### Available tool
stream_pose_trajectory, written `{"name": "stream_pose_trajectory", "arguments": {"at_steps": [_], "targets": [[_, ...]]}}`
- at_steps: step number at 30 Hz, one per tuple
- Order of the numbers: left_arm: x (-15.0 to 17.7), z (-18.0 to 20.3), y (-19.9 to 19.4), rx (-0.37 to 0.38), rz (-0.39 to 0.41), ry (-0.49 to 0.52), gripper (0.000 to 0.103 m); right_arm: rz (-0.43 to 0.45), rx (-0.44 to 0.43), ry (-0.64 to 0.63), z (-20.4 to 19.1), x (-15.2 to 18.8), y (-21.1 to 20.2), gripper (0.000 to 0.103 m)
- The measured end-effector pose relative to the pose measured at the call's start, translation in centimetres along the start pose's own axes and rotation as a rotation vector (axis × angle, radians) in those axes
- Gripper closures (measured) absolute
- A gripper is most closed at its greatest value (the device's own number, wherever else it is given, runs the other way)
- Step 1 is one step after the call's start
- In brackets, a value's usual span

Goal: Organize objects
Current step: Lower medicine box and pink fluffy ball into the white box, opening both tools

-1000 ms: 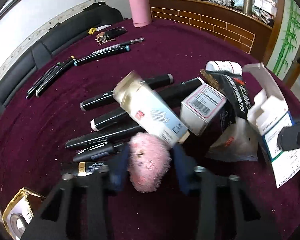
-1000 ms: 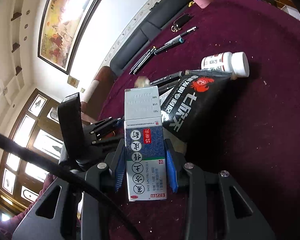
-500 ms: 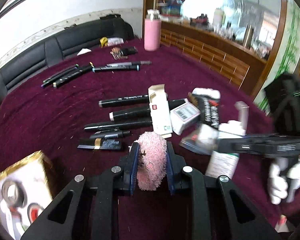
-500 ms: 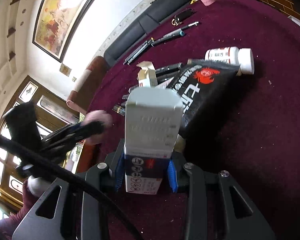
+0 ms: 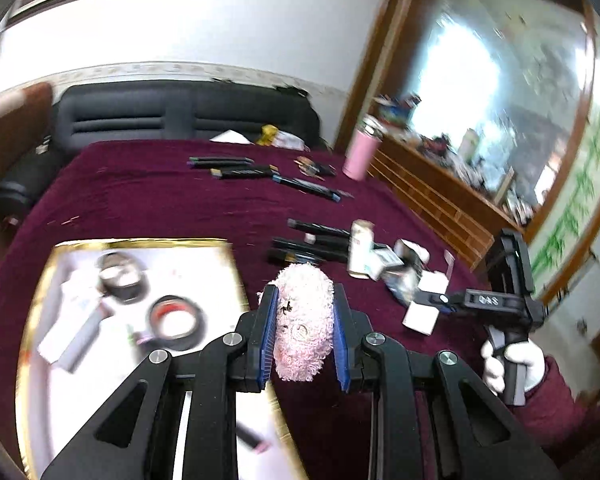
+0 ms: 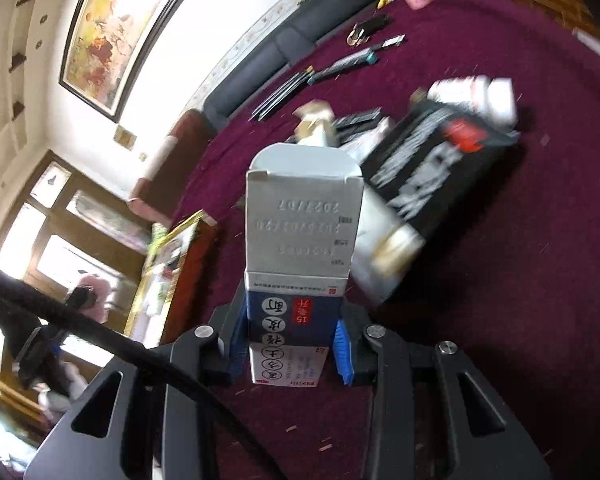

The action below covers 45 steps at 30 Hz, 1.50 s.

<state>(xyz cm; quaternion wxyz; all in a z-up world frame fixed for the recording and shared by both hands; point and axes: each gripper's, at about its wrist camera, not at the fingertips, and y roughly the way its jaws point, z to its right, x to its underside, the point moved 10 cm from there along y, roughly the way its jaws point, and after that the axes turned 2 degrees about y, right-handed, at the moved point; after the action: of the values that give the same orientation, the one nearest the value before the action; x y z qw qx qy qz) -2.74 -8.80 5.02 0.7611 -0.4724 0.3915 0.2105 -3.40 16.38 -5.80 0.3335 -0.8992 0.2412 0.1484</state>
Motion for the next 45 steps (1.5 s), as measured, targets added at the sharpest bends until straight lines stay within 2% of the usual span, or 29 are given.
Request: {"name": "stream_pose_trajectory", "arguments": {"at_steps": [4,10,14,17,23,28,32,34,36,38,40,45], "targets": [[0.9,-4.5,-2.5,-0.053,0.029,-0.085,0.082,-0.062,-0.117,0.047,-2.8,0.8,0.9,0.07],[3.7,-10.5,-3.7,-0.131,-0.008,-0.204,0.082,-0.174,-0.214,-0.048,-10.4,2.1,3.9,0.07],[5.8,-13.1,-2.9,-0.16,-0.054,-0.267,0.082,-0.27,-0.221,-0.131,-15.3,3.7,7.9,0.069],[6.2,-14.4,-1.9,-0.185,-0.08,-0.271,0.082,-0.351,-0.219,-0.177,-18.0,5.4,11.4,0.069],[6.8,-17.1,0.1,-0.222,-0.132,-0.27,0.082,-0.502,-0.194,-0.223,-20.7,9.3,18.0,0.069],[7.8,-18.0,0.6,-0.204,-0.15,-0.317,0.082,-0.589,-0.153,-0.26,-21.8,11.8,22.4,0.069],[8.1,-18.7,-0.3,-0.2,-0.127,-0.373,0.078,-0.609,-0.118,-0.287,-22.2,12.6,24.5,0.068],[8.0,-19.0,-0.9,-0.184,-0.096,-0.4,0.066,-0.599,-0.093,-0.297,-22.1,12.4,25.3,0.067],[7.6,-19.1,-1.4,-0.175,-0.071,-0.41,0.059,-0.589,-0.08,-0.297,-22.1,12.1,25.7,0.066],[7.4,-19.1,-2.1,-0.161,-0.042,-0.424,0.058,-0.574,-0.073,-0.299,-22.0,11.7,25.9,0.06],[7.1,-19.2,-2.8,-0.147,-0.016,-0.444,0.049,-0.573,-0.07,-0.293,-22.0,11.5,26.1,0.056],[6.4,-18.9,-4.6,-0.109,0.056,-0.484,0.045,-0.544,-0.071,-0.297,-22.3,11.0,25.4,0.056]]}}
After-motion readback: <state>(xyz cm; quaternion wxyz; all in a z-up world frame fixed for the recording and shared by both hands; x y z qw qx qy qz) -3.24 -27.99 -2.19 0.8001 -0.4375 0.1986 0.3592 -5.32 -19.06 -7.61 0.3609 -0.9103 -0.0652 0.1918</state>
